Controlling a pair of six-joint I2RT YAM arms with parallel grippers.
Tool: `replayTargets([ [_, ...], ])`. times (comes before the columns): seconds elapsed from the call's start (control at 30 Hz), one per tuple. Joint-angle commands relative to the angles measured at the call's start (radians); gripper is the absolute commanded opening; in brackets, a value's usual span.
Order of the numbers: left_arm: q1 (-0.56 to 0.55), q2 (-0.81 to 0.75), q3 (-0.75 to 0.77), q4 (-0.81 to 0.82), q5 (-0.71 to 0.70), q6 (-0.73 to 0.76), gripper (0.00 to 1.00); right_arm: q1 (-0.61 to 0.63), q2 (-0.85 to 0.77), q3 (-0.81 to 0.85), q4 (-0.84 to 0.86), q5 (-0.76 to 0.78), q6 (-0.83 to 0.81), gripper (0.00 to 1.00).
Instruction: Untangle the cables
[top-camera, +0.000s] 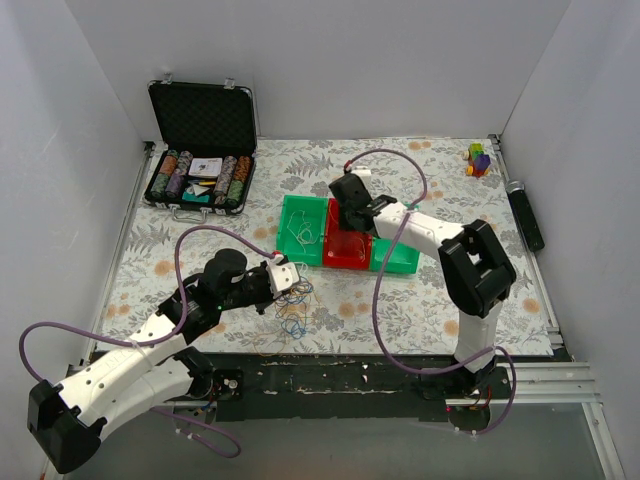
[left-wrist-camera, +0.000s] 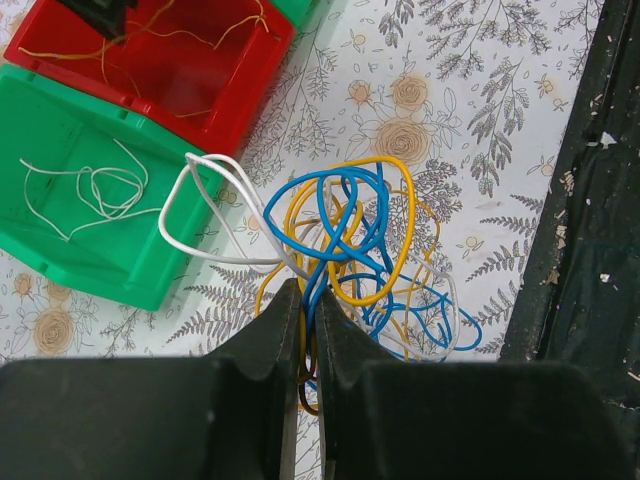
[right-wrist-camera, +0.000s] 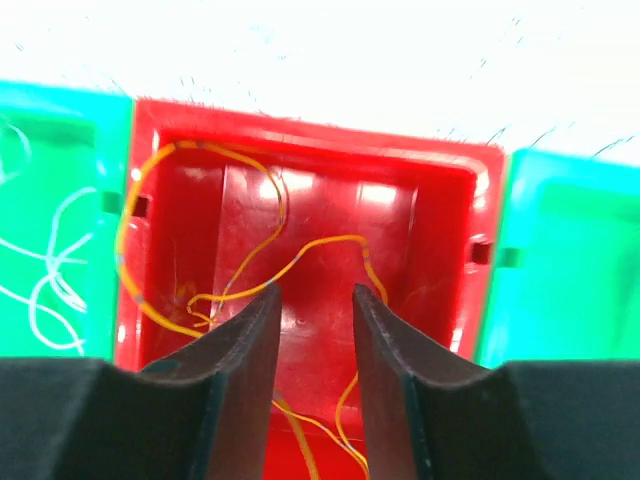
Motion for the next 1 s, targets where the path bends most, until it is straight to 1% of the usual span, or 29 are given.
replayTargets([
  [0.0,0.004,-0.011,-0.001,0.030,0.005,-0.006,0.02,-0.028,-0.167,0.027,0.058,0.007,-0.090,0.46],
  [0.07,0.004,-0.005,0.000,0.034,0.003,-0.009,0.03,-0.028,-0.210,0.029,0.060,-0.026,-0.113,0.49],
  [0.17,0.006,0.004,0.003,0.041,-0.004,-0.023,0.06,-0.028,-0.305,-0.036,0.107,-0.093,-0.127,0.54],
  [0.3,0.012,0.009,-0.003,0.053,-0.040,-0.058,0.07,-0.028,-0.489,-0.187,0.185,-0.220,-0.139,0.58],
  [0.4,0.015,0.010,-0.014,0.081,-0.072,-0.095,0.06,-0.022,-0.639,-0.312,0.236,-0.364,-0.165,0.59],
  [0.47,0.021,0.007,-0.018,0.104,-0.099,-0.128,0.04,-0.018,-0.732,-0.402,0.256,-0.501,-0.179,0.59],
  [0.57,0.027,0.007,-0.020,0.109,-0.086,-0.139,0.03,-0.002,-0.869,-0.548,0.285,-0.677,-0.207,0.59],
  [0.6,0.029,0.010,-0.021,0.106,-0.078,-0.144,0.03,0.008,-0.913,-0.595,0.322,-0.734,-0.214,0.59],
  [0.67,0.029,0.015,-0.018,0.101,-0.067,-0.147,0.03,0.041,-0.972,-0.660,0.348,-0.805,-0.233,0.59],
  [0.8,0.030,0.023,-0.011,0.093,-0.054,-0.149,0.03,0.123,-0.989,-0.700,0.346,-0.828,-0.273,0.59],
  [0.97,0.034,0.032,0.005,0.084,-0.031,-0.153,0.03,0.205,-0.914,-0.665,0.392,-0.803,-0.306,0.60],
])
